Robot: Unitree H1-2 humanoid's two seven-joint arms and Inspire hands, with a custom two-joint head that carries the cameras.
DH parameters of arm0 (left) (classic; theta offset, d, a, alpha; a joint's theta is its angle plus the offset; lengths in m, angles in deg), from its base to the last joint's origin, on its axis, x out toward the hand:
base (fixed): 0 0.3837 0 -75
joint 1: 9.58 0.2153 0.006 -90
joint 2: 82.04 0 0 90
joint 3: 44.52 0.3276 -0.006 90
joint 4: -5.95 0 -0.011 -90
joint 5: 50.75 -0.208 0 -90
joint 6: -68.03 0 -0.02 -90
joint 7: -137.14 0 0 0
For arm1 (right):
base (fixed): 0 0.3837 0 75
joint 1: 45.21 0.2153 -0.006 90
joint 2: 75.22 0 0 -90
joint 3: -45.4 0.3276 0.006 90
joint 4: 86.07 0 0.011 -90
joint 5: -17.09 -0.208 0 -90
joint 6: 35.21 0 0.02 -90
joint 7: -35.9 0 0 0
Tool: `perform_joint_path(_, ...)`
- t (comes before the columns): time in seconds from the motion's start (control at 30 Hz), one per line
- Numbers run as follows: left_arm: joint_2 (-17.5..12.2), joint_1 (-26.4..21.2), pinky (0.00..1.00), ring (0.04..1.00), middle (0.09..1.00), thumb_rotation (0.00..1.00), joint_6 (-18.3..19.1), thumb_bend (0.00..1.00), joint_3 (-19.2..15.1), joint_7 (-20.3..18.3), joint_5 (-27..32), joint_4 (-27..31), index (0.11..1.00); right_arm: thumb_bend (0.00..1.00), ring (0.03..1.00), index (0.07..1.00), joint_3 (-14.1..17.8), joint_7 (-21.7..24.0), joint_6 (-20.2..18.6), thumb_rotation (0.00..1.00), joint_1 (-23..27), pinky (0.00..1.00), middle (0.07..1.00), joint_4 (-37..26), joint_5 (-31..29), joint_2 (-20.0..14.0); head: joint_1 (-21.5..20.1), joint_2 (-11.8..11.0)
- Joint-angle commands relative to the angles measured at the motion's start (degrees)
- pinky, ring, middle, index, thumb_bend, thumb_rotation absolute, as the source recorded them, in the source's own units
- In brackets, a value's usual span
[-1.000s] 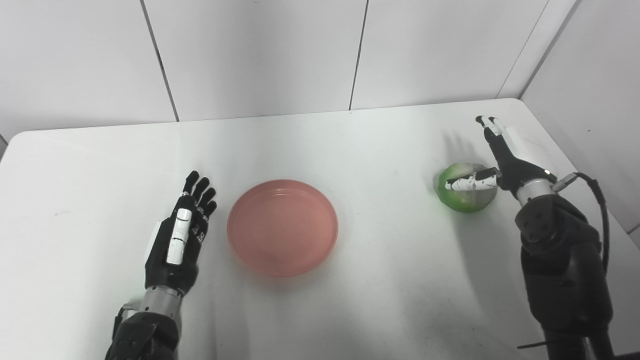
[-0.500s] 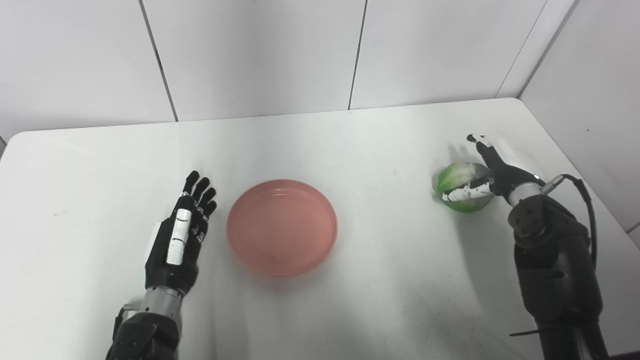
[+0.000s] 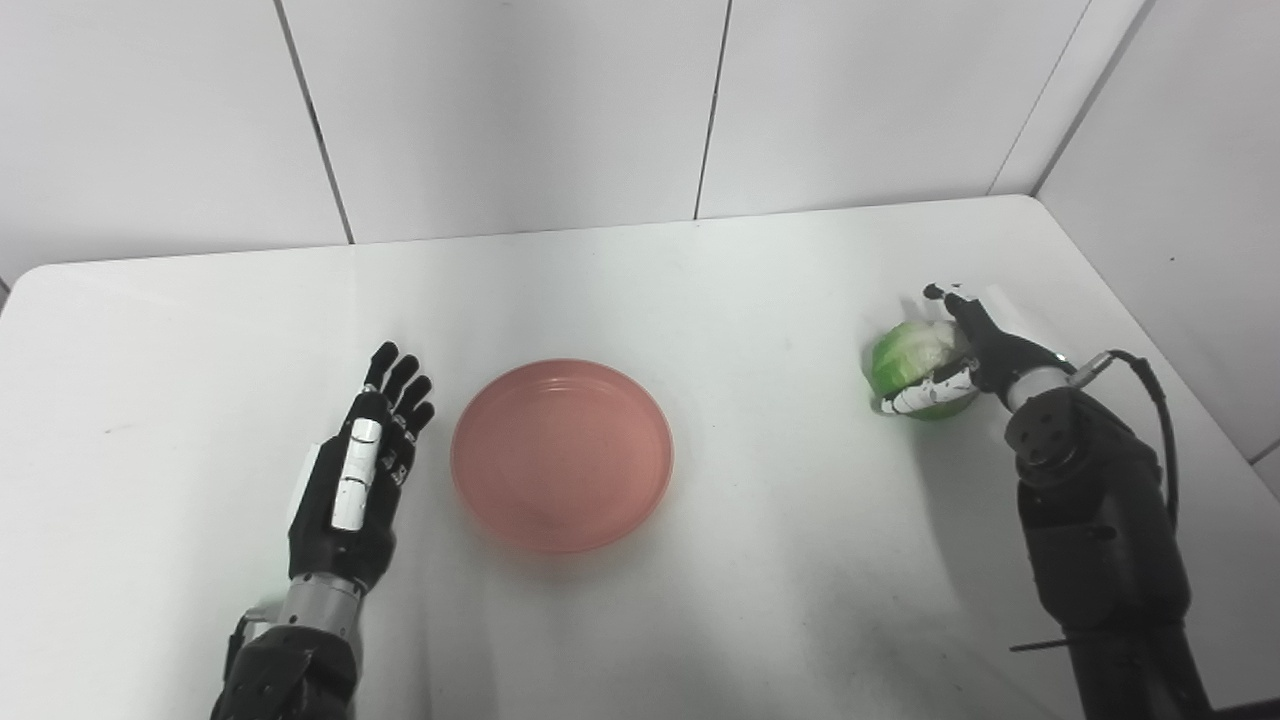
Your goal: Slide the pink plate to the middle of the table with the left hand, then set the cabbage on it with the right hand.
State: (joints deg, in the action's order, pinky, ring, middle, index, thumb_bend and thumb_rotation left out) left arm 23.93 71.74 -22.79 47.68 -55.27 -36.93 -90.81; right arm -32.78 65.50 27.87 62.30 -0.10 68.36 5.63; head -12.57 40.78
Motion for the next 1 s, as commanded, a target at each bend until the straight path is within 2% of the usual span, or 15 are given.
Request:
perform_joint_path(0.0,0.2,-1.4,0.98,0.969,0.979,0.8,-1.1,0.74,0.2,-0.6,0.0,0.9,0.955,0.81,0.775,0.812,0.0,-2.5,0.1,0.01,0.9,0.6,0.86,-0.2,-1.1,-1.4,0.0,0.0)
perform_joint_path(0.03,0.2,-1.4,0.98,0.969,0.979,0.79,-1.1,0.74,0.2,-0.6,0.0,0.9,0.955,0.81,0.768,0.809,0.4,-3.4,0.0,0.01,1.0,0.59,0.851,-0.4,-1.3,-1.0,0.1,0.0)
perform_joint_path(0.07,0.1,-1.4,0.98,0.968,0.978,0.79,-1.1,0.74,0.3,-0.6,-0.1,0.9,0.955,0.69,0.631,0.784,0.4,-4.5,0.1,0.0,0.9,0.46,0.674,-0.4,-2.0,-0.9,0.1,0.0)
perform_joint_path(0.1,0.1,-1.4,0.98,0.969,0.979,0.8,-1.1,0.74,0.3,-0.6,-0.1,0.8,0.955,0.62,0.514,0.751,0.3,-5.7,0.1,0.0,0.8,0.36,0.563,-0.4,-2.5,-1.0,0.1,0.0)
perform_joint_path(0.17,0.1,-1.4,0.97,0.967,0.978,0.79,-1.2,0.75,0.3,-0.6,-0.1,0.7,0.957,0.58,0.445,0.69,-0.3,-8.1,0.4,0.0,0.6,0.32,0.506,-0.2,-3.5,-1.3,0.1,0.0)
perform_joint_path(0.2,0.1,-1.4,0.97,0.968,0.979,0.79,-1.0,0.75,0.3,-0.6,-0.1,0.8,0.958,0.54,0.41,0.586,-0.5,-9.1,0.4,0.0,0.6,0.3,0.452,-0.2,-3.9,-1.4,0.2,0.1)
perform_joint_path(0.23,0.0,-1.4,0.98,0.969,0.98,0.8,-0.7,0.75,0.4,-0.6,-0.2,0.9,0.958,0.53,0.396,0.557,-0.6,-10.2,0.5,0.0,0.6,0.29,0.437,-0.3,-4.3,-1.4,0.2,0.1)
perform_joint_path(0.4,-0.2,-1.4,0.99,0.974,0.98,0.8,-0.3,0.75,1.0,-1.1,-0.1,1.1,0.961,0.53,0.434,0.505,-0.9,-15.8,1.2,0.0,0.4,0.32,0.447,-0.7,-6.9,-1.1,0.8,0.5)
perform_joint_path(0.47,0.0,-1.3,0.98,0.967,0.975,0.8,-0.4,0.74,1.1,-1.0,0.0,1.2,0.958,0.53,0.484,0.473,-1.0,-17.6,2.0,0.0,0.3,0.37,0.509,-0.8,-8.4,-1.2,1.3,0.5)
perform_joint_path(0.57,0.2,-1.2,0.99,0.968,0.975,0.8,-0.3,0.73,1.4,-0.9,-0.1,1.5,0.958,0.53,0.488,0.467,-0.8,-21.5,3.8,0.0,0.2,0.38,0.52,-1.0,-11.2,-0.2,1.7,0.8)
perform_joint_path(0.63,0.4,-1.2,0.99,0.968,0.977,0.8,-0.2,0.73,1.7,-0.6,-0.4,1.7,0.959,0.53,0.446,0.485,-0.2,-24.4,6.3,0.0,0.0,0.34,0.486,-1.0,-14.5,0.9,2.9,1.0)
perform_joint_path(0.67,0.5,-1.2,0.98,0.968,0.977,0.8,-0.1,0.74,1.8,-0.4,-0.6,1.9,0.959,0.53,0.436,0.49,-0.3,-26.0,8.9,0.0,-0.2,0.33,0.478,-0.7,-16.4,1.5,3.2,1.0)
perform_joint_path(0.73,0.7,-1.1,0.99,0.972,0.981,0.81,0.1,0.74,2.0,-0.2,-0.7,2.2,0.962,0.53,0.441,0.494,-0.8,-28.1,12.2,0.0,-0.5,0.35,0.474,-0.3,-18.9,2.3,3.7,1.0)
perform_joint_path(0.83,1.2,-1.1,1.0,0.973,0.984,0.82,-0.3,0.7,2.5,0.4,-1.3,2.4,0.971,0.53,0.494,0.477,-2.7,-30.7,15.2,0.0,-1.2,0.42,0.505,-0.6,-20.5,4.5,4.9,1.2)
perform_joint_path(0.97,1.8,-1.1,1.0,0.974,0.982,0.85,-0.4,0.7,3.0,1.3,-2.5,2.7,0.974,0.52,0.445,0.505,-6.4,-32.4,19.7,0.0,-2.1,0.4,0.497,-1.9,-22.1,6.8,6.4,1.4)
